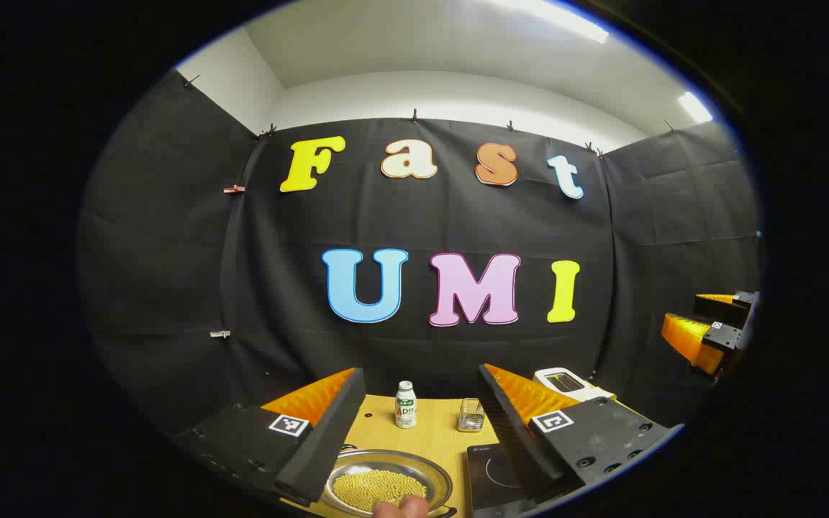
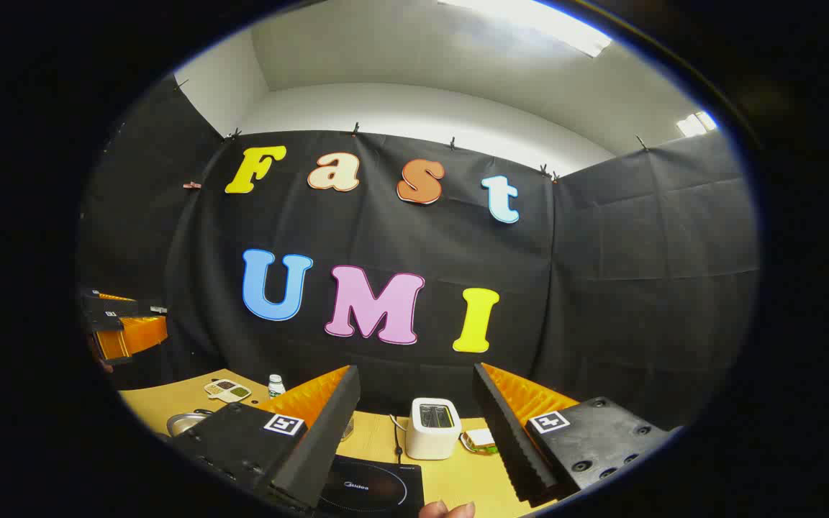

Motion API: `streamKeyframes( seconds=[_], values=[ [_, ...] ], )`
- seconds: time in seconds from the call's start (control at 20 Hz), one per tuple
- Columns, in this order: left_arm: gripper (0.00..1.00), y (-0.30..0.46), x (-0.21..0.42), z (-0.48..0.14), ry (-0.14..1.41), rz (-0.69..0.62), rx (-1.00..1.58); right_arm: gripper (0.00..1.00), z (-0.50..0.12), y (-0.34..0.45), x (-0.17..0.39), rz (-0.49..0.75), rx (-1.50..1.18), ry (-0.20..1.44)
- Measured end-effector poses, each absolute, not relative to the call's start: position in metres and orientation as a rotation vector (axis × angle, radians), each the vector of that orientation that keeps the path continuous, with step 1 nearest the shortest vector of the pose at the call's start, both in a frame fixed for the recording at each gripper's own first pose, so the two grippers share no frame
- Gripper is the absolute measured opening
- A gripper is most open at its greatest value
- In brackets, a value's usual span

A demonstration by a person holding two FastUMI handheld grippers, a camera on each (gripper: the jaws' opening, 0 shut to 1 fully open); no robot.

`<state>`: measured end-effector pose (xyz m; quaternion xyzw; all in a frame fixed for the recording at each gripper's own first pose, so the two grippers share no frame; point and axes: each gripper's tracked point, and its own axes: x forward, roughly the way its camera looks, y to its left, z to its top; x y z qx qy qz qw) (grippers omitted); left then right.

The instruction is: First push the handle of the pot to place it horizontally, then grasp the pot with both hands and set it on the induction cooktop.

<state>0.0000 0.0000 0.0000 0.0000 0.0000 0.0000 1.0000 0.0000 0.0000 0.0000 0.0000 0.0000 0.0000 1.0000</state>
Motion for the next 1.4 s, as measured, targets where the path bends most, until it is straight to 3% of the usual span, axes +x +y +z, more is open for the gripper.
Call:
streamKeyframes(
  seconds=[1.05,1.1,1.25,1.35,1.4],
  values=[
    [0.96,-0.001,0.001,0.000,-0.020,-0.028,0.007,0.98,0.003,0.005,0.001,0.004,-0.005,-0.007],
    [0.91,-0.001,0.002,0.001,-0.025,-0.034,0.006,0.98,0.003,0.006,0.001,0.005,-0.008,-0.006],
    [0.35,0.001,-0.003,0.005,-0.029,-0.052,0.045,0.98,0.004,0.007,0.000,0.007,-0.019,-0.011],
    [0.14,0.000,-0.006,0.001,-0.015,-0.068,0.058,0.98,0.003,0.008,-0.001,0.010,-0.018,-0.008],
    [0.10,0.003,-0.008,-0.003,0.008,-0.064,0.057,0.98,0.003,0.008,-0.002,0.010,-0.020,-0.006]
  ],
)
